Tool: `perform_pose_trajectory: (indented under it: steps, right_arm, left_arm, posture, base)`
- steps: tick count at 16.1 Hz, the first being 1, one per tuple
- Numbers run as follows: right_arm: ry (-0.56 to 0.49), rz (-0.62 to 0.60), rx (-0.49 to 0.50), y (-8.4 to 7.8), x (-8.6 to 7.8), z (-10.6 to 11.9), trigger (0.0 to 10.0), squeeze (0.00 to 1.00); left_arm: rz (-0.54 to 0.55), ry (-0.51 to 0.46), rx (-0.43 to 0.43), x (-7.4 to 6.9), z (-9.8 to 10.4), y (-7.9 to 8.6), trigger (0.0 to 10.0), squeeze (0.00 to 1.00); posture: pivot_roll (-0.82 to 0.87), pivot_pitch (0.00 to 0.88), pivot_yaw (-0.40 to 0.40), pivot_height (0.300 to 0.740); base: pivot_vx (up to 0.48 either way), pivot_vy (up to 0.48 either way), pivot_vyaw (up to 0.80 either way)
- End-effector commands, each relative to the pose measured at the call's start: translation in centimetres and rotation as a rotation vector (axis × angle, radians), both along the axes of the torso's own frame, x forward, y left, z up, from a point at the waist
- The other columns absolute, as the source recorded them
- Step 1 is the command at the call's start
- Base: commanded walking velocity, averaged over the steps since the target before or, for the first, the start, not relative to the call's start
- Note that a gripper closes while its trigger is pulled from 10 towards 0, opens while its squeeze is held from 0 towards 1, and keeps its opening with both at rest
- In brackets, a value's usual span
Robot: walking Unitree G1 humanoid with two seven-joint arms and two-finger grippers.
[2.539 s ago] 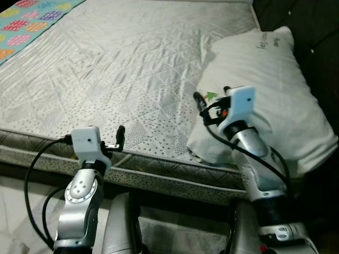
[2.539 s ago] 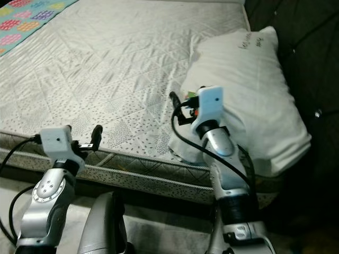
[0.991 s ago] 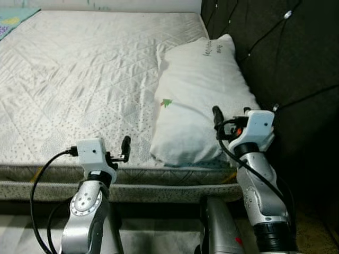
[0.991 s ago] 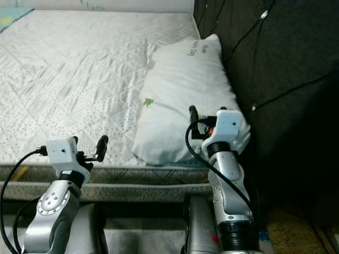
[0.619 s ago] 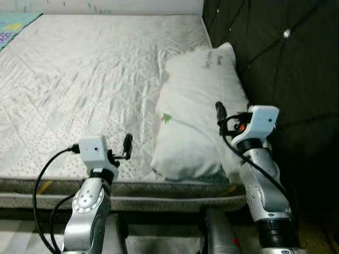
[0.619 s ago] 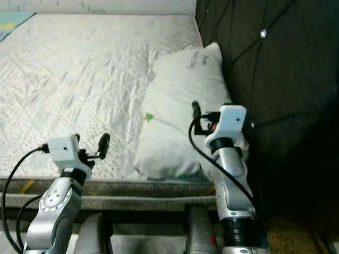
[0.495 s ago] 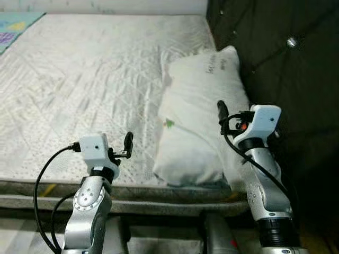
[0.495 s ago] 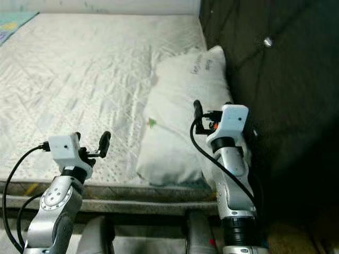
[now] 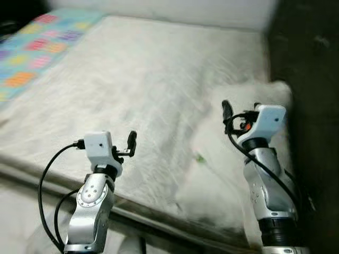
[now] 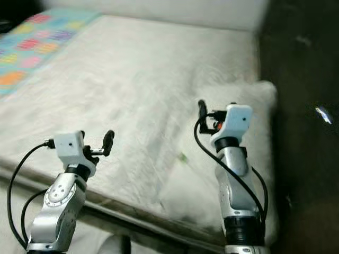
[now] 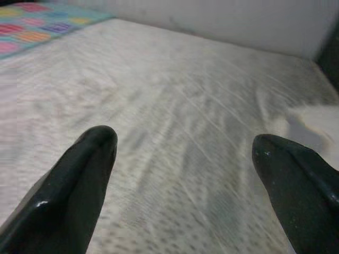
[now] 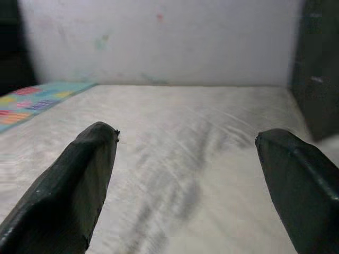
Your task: Clean up the room
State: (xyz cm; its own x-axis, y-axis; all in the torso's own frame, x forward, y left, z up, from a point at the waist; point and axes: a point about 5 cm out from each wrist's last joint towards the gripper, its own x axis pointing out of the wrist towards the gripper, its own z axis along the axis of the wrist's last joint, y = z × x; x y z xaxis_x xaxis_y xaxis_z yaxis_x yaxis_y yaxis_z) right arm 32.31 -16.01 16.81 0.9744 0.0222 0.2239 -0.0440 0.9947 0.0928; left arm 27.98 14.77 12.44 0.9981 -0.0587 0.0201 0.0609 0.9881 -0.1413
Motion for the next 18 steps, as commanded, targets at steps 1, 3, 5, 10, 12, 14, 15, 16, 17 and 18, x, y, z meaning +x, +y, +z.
perform_pose_trajectory:
  steps: [1,3,5,10,12,14,15,16,17,18]
  right_arm:
    - [0.007,0.003,0.001,0.19,0.05,-0.1,10.0,0.0]
    - [0.011,0.001,0.001,0.19,0.13,-0.22,10.0,0.0]
    - [0.02,-0.01,-0.01,0.01,0.21,-0.43,10.0,0.0]
    - [0.04,-0.039,-0.022,-0.58,0.2,-1.04,10.0,0.0]
    - [0.04,-0.04,-0.011,-0.57,0.22,-1.07,10.0,0.0]
    - [0.043,-0.033,-0.006,-0.48,0.4,-1.0,10.0,0.0]
    - [0.034,-0.045,-0.034,-0.51,0.48,-0.82,10.0,0.0]
    - [0.049,-0.039,-0.027,-0.4,0.58,-0.91,10.0,0.0]
    - [0.053,-0.033,-0.014,-0.29,0.61,-0.95,10.0,0.0]
    - [0.04,-0.023,-0.033,-0.2,0.51,-0.81,10.0,0.0]
  left_arm:
    - [0.004,-0.001,0.015,-0.15,-0.08,0.36,10.0,0.0]
    - [0.004,0.004,0.009,-0.11,-0.07,0.3,10.0,0.0]
    - [-0.002,0.006,0.006,-0.19,-0.11,0.23,10.0,0.0]
    - [-0.022,0.007,-0.001,-0.07,-0.12,0.05,10.0,0.0]
    - [-0.029,0.005,0.0,-0.12,-0.09,0.05,10.0,0.0]
    - [-0.032,0.008,-0.007,-0.08,-0.13,-0.02,10.0,0.0]
    - [-0.033,0.008,-0.005,-0.09,-0.13,-0.07,10.0,0.0]
    - [-0.033,0.008,-0.005,-0.09,-0.14,-0.1,10.0,0.0]
    - [-0.033,0.01,-0.005,-0.12,-0.17,-0.13,10.0,0.0]
    - [-0.035,0.014,-0.006,-0.21,-0.27,-0.17,10.0,0.0]
  posture:
    - [0.03,0.076,0.023,0.74]
    - [0.04,0.075,0.022,0.74]
    - [0.04,0.074,0.022,0.74]
    - [0.04,0.065,0.027,0.74]
    - [0.04,0.065,0.027,0.74]
    - [0.04,0.061,0.022,0.74]
    - [0.04,0.061,0.02,0.74]
    - [0.04,0.061,0.02,0.74]
    - [0.04,0.063,0.021,0.74]
    - [0.04,0.063,0.021,0.74]
  base:
    - [0.0,0.0,0.0]
    - [0.0,0.0,0.0]
    - [0.0,0.0,0.0]
    - [0.0,0.0,0.0]
    - [0.0,0.0,0.0]
    - [0.0,0.0,0.0]
    - [0.0,0.0,0.0]
    - [0.0,0.0,0.0]
    - [0.0,0.0,0.0]
    - [0.0,0.0,0.0]
